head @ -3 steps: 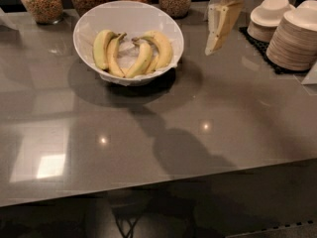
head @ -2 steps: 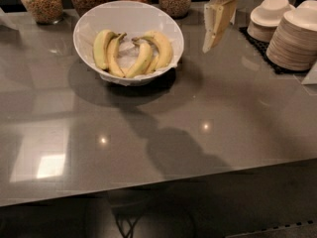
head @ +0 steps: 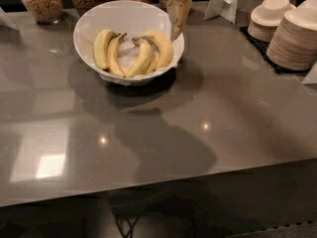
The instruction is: Pick banana from white bowl
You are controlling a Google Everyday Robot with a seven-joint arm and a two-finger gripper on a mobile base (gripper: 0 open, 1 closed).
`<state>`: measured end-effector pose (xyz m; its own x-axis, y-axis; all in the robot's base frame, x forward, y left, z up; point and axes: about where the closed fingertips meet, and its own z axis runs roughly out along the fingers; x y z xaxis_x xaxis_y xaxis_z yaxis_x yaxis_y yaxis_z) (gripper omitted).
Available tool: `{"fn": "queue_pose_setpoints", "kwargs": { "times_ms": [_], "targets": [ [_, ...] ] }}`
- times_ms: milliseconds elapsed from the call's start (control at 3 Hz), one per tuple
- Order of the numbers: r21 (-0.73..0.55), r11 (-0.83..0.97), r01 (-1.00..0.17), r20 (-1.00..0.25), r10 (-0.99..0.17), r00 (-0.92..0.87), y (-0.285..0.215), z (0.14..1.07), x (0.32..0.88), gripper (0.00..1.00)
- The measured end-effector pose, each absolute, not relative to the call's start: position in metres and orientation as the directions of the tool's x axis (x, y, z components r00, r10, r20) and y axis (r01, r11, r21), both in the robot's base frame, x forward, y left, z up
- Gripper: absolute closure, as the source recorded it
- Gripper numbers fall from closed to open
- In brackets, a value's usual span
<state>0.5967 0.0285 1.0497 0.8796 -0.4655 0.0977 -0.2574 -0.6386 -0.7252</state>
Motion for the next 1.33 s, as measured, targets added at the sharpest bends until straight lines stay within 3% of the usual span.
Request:
{"fn": "queue_pose_setpoints", "kwargs": {
  "times_ms": [1000, 1333],
  "targets": [
    [-0.668, -0.744, 0.024, 0.185, -0.135, 0.973, 0.127, 0.999, 0.659, 0.0],
    [-0.648, -0.761, 0.04, 0.157, -0.083, 0.984, 0.142, 0.971, 0.671, 0.19]
  ]
}}
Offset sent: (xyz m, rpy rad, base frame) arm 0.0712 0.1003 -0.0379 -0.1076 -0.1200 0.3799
